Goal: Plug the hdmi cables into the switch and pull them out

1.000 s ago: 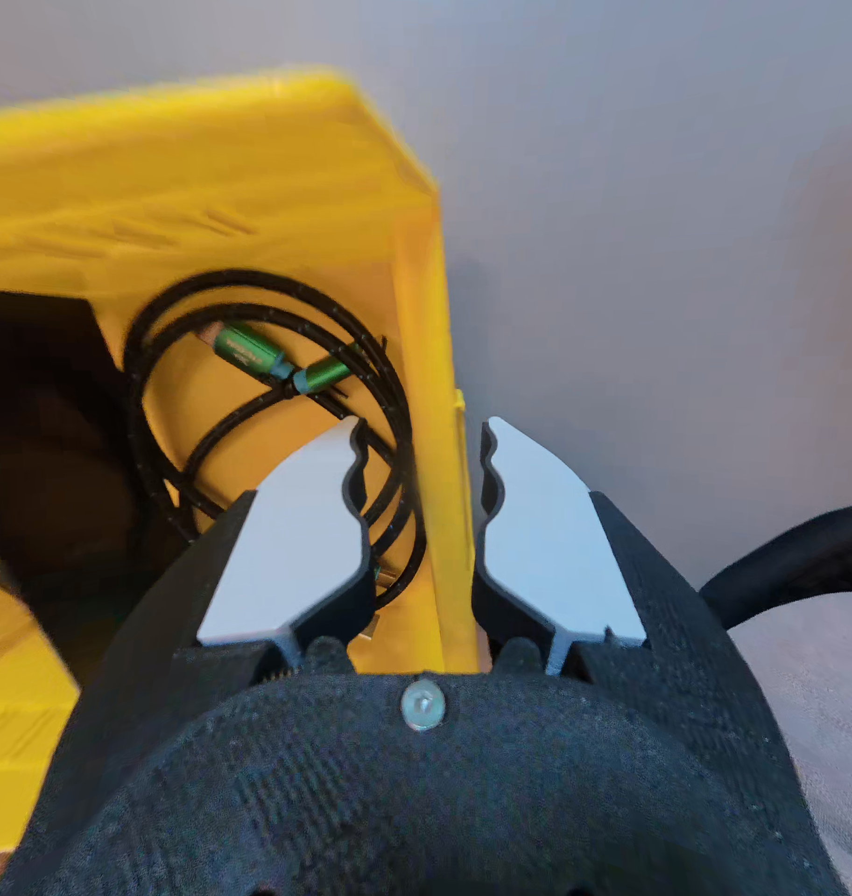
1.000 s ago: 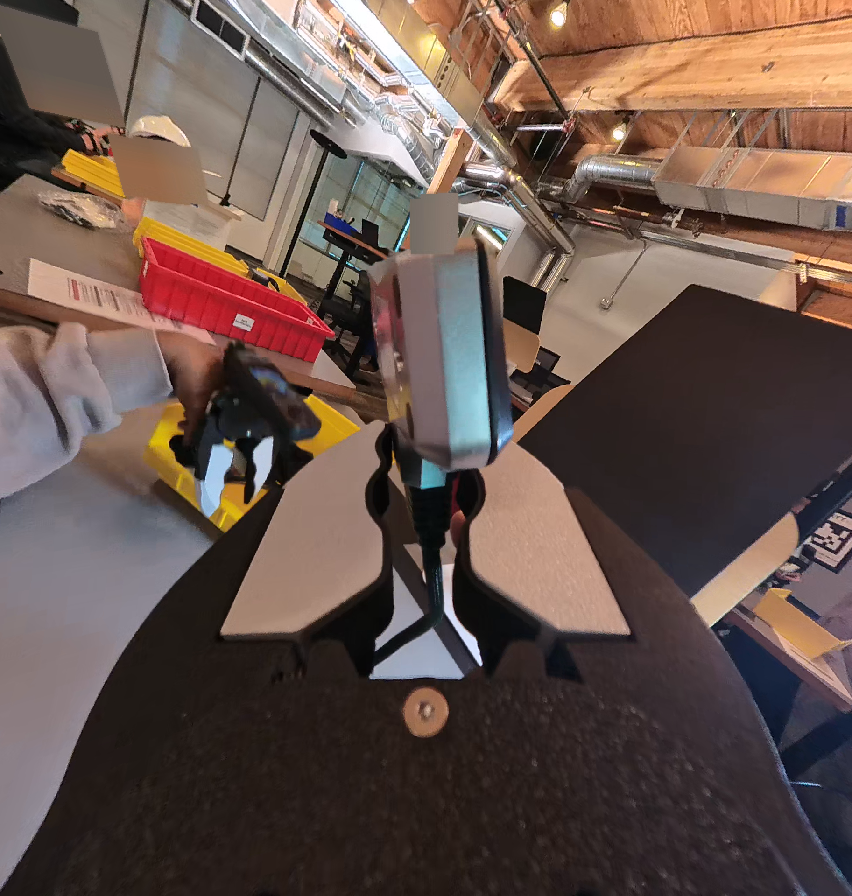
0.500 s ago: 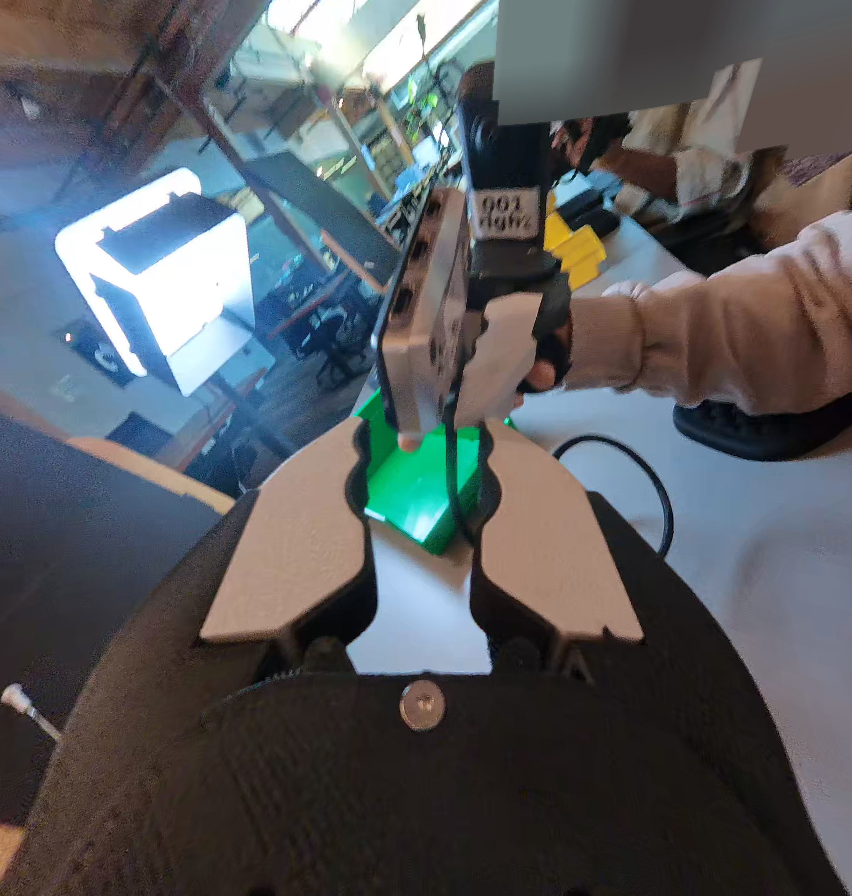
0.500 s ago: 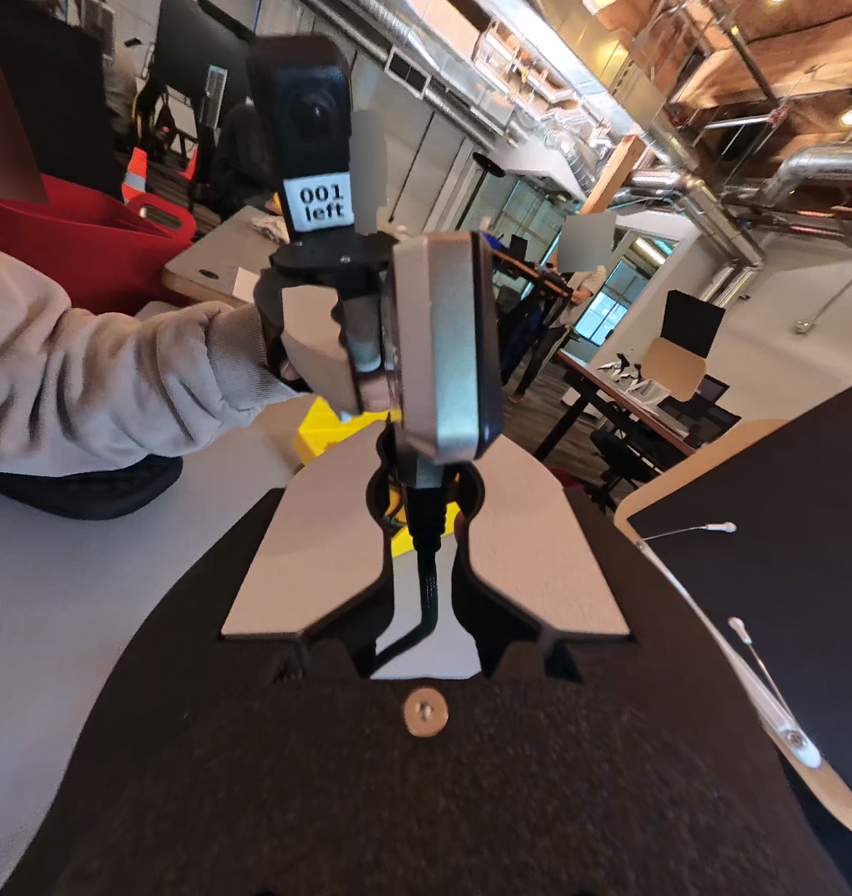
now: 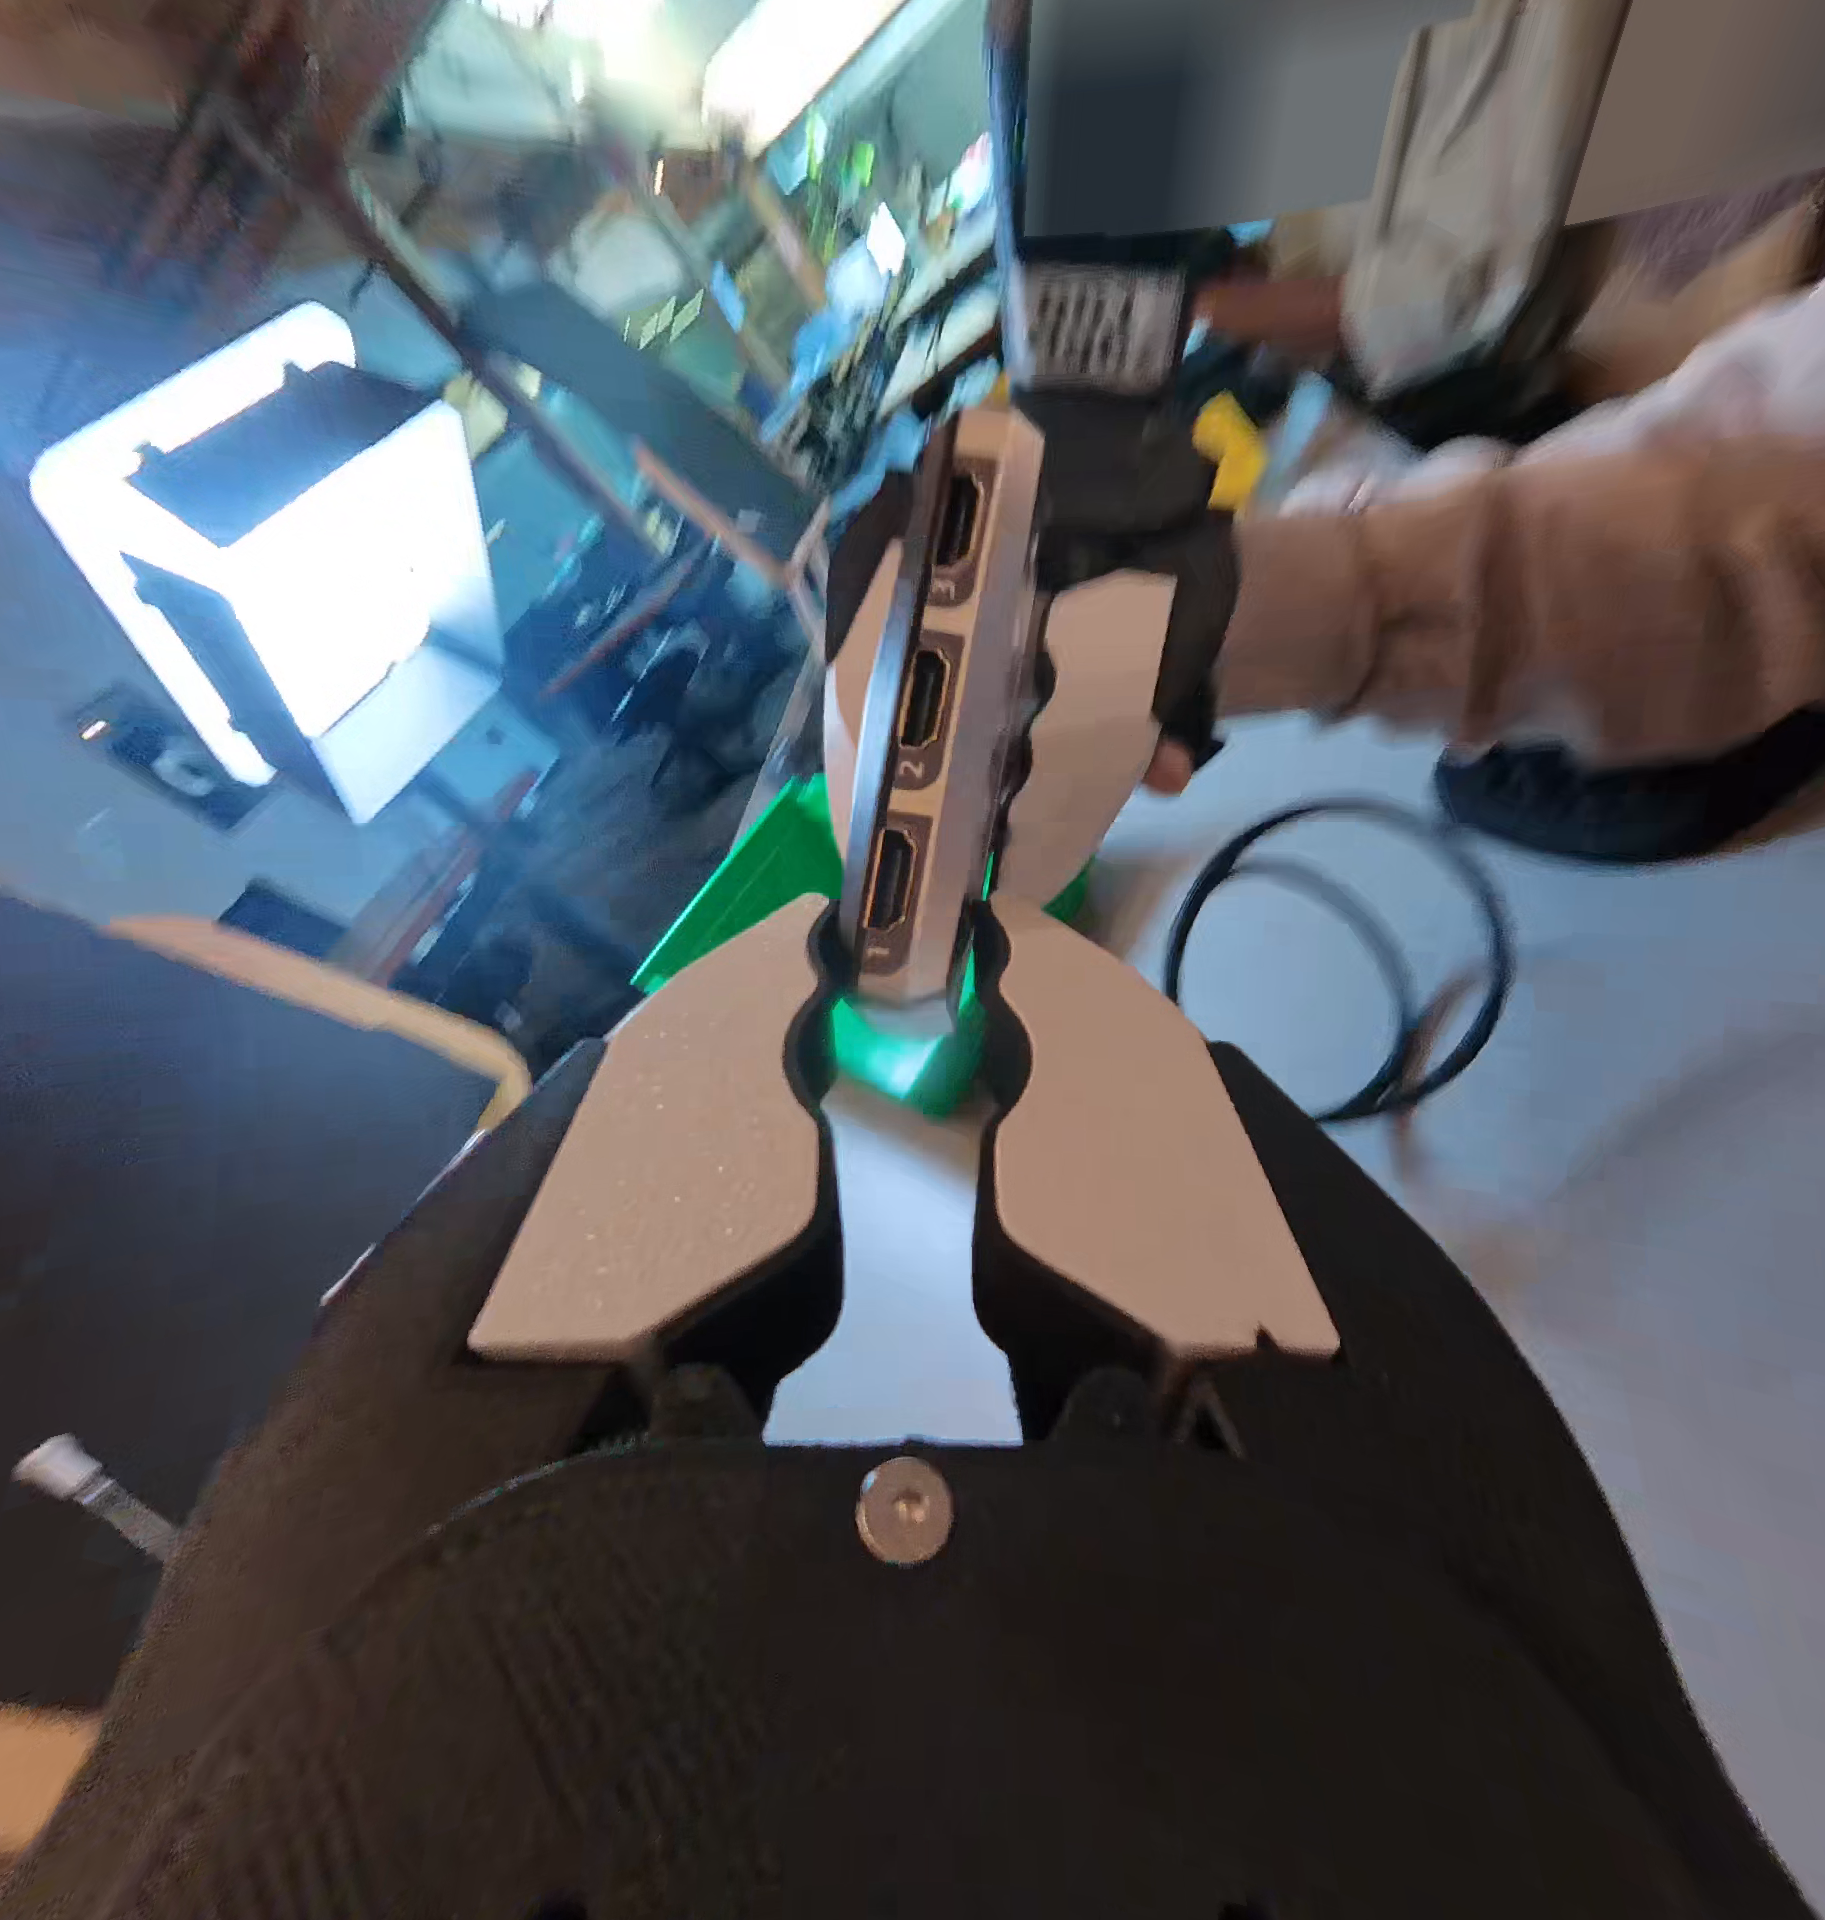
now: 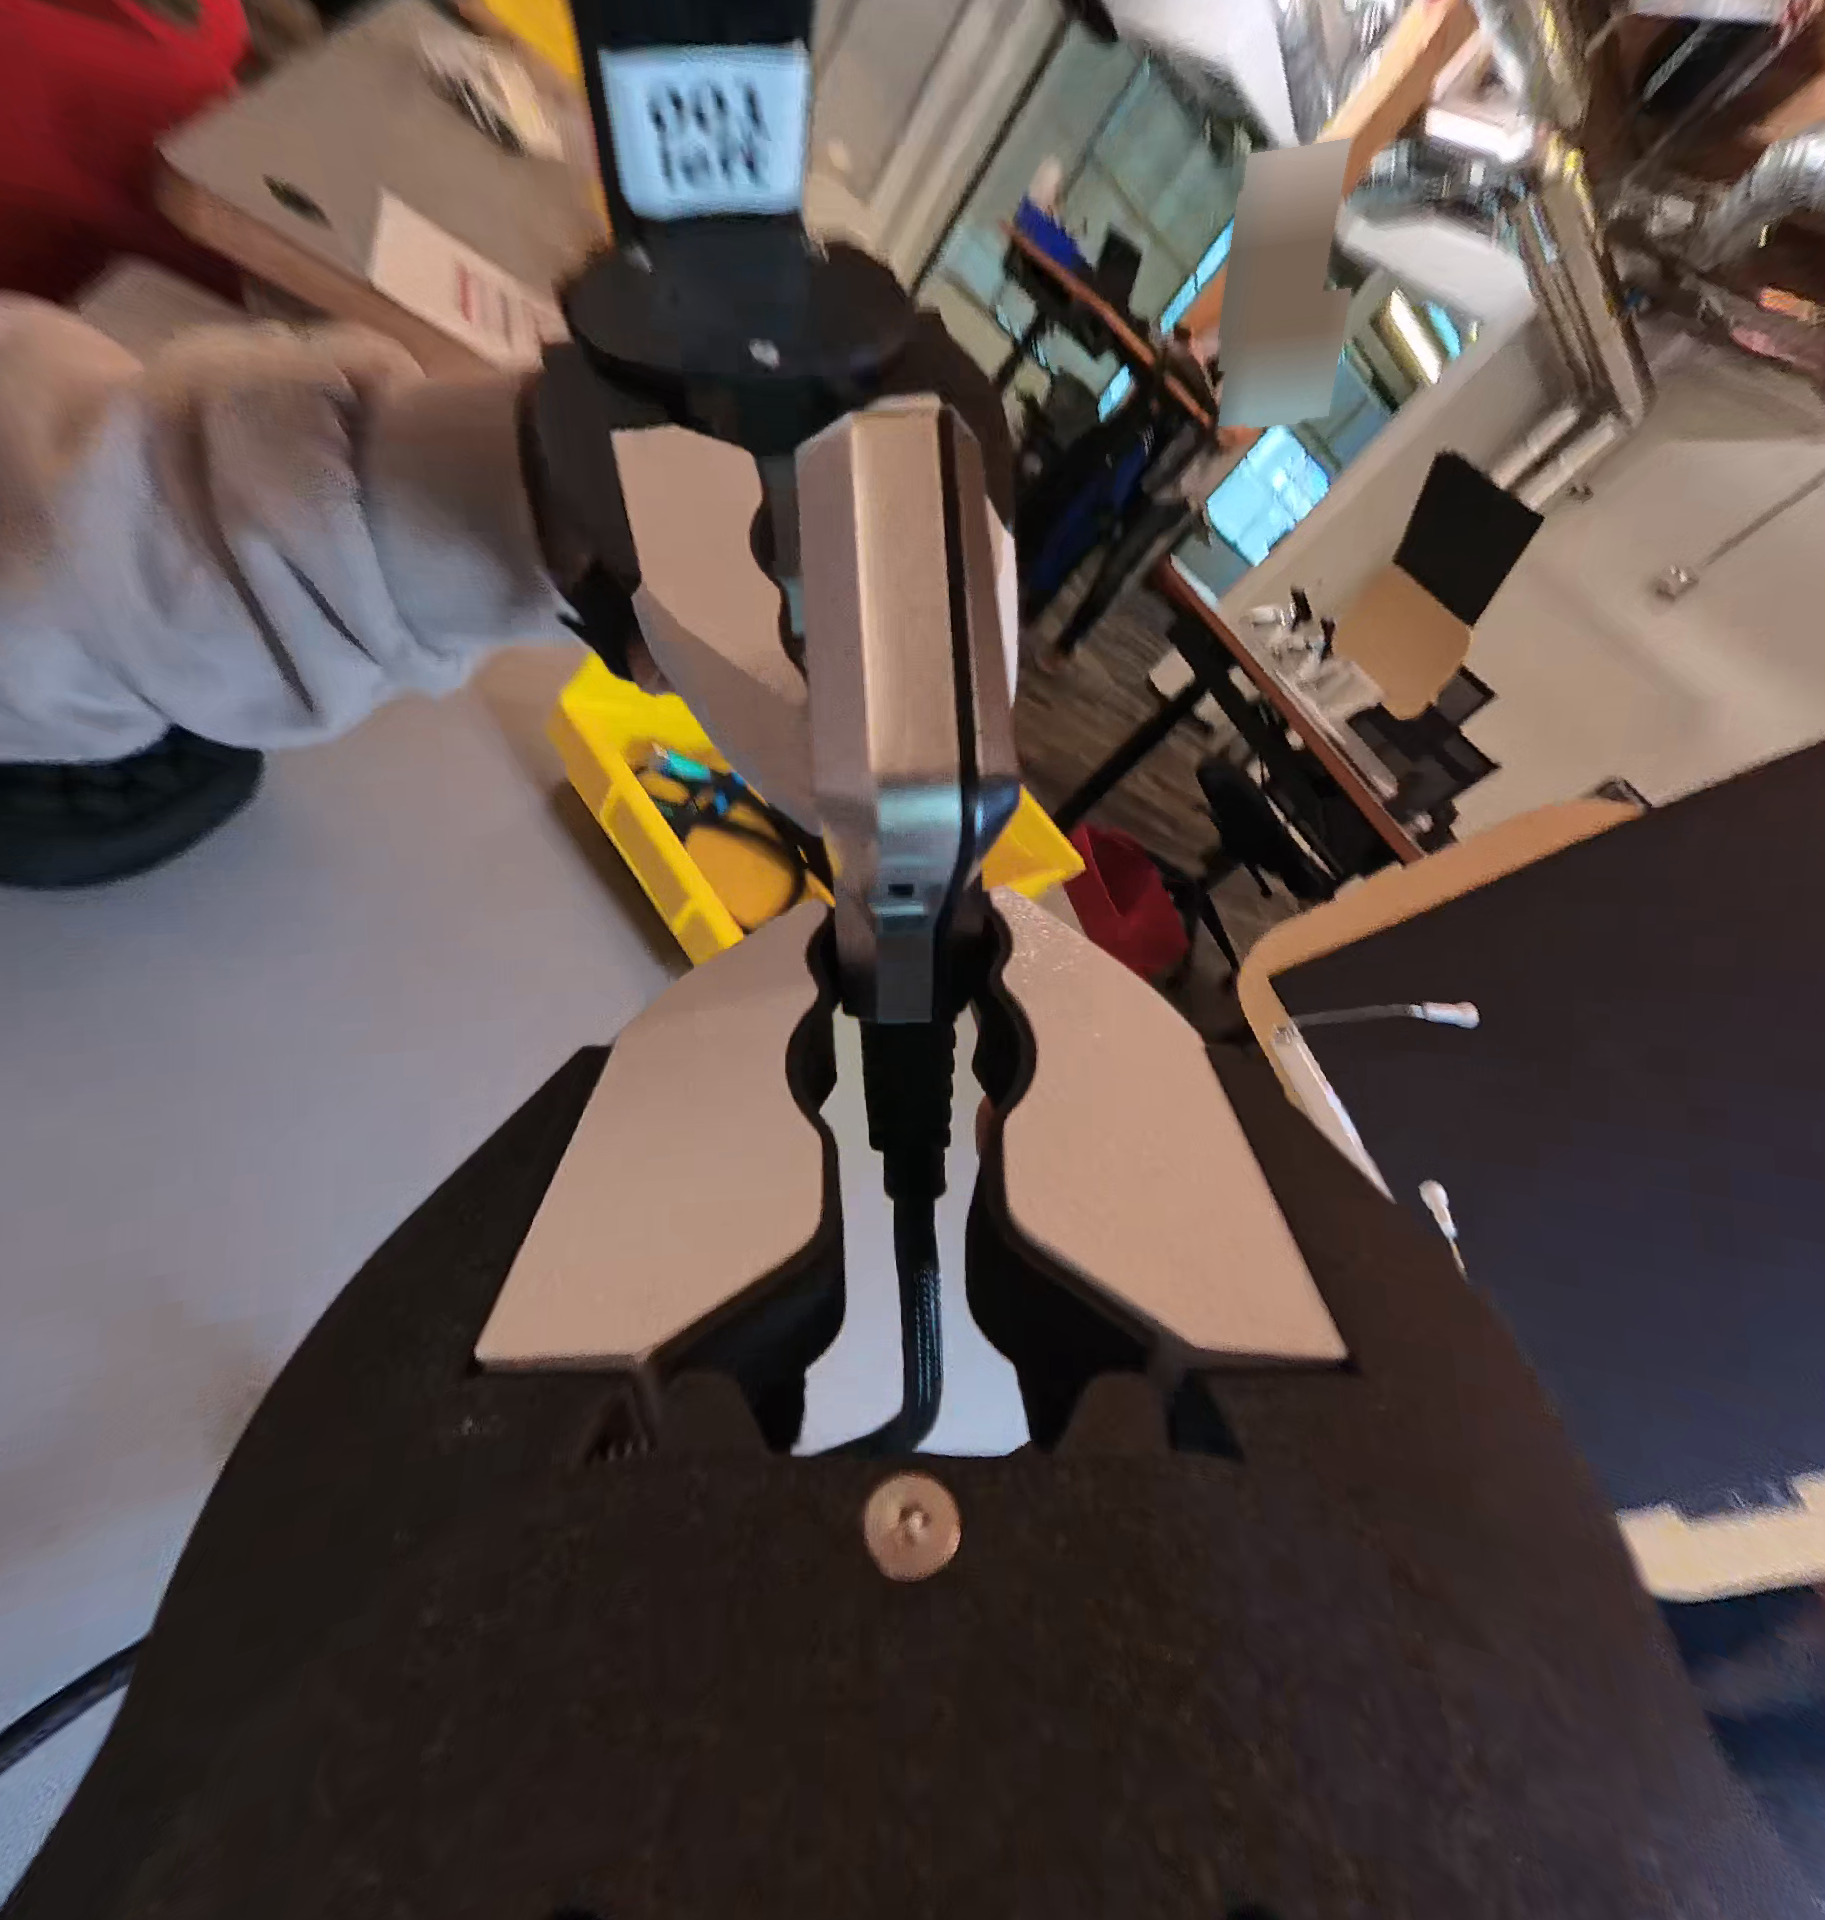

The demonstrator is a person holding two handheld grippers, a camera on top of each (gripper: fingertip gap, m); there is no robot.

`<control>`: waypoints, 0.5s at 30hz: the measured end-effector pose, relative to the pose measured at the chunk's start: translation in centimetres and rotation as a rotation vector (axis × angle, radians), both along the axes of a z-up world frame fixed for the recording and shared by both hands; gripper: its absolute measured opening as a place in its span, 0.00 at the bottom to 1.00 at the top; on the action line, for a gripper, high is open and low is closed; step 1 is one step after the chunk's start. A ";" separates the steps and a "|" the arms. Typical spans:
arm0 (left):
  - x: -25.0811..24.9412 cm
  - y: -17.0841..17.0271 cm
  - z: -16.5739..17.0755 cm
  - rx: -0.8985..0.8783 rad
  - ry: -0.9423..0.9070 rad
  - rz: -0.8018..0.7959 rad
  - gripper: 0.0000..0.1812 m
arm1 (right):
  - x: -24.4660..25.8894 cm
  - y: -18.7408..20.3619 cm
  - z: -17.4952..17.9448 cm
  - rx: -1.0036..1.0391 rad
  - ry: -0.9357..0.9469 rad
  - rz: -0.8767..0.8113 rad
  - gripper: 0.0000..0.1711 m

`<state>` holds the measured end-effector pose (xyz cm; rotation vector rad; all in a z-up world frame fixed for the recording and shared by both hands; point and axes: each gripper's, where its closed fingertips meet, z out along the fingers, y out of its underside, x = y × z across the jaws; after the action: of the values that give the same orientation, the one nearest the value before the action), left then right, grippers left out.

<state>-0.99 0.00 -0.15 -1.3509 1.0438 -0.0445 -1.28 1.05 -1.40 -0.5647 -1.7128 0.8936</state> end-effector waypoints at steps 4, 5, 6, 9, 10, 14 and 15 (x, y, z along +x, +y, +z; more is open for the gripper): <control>-1.1 1.0 -0.4 0.029 0.135 0.155 0.17 | -0.4 2.2 -1.3 0.105 -0.096 -0.176 0.13; -0.8 0.8 0.0 0.044 0.141 0.157 0.18 | -0.4 2.8 -1.8 0.141 -0.128 -0.223 0.13; -0.5 0.6 0.1 0.055 0.167 0.167 0.20 | -0.4 3.2 -2.3 0.181 -0.160 -0.253 0.13; 0.6 1.1 -1.5 0.054 0.328 0.202 0.22 | -0.6 2.6 -3.9 0.230 -0.223 -0.245 0.13; 0.9 1.4 -2.4 0.048 0.377 0.204 0.17 | -0.8 2.2 -4.1 0.227 -0.233 -0.227 0.13; 1.9 1.0 -2.1 0.089 0.316 0.093 0.14 | 0.0 0.8 -3.1 0.175 -0.161 -0.095 0.14; 2.5 0.2 -1.2 0.099 0.229 0.026 0.13 | 0.6 -0.2 -2.0 0.115 -0.117 -0.015 0.13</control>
<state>1.46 0.15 -1.32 -1.2994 1.2043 0.1832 -0.65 0.88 -3.44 -0.5614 -1.8504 0.7588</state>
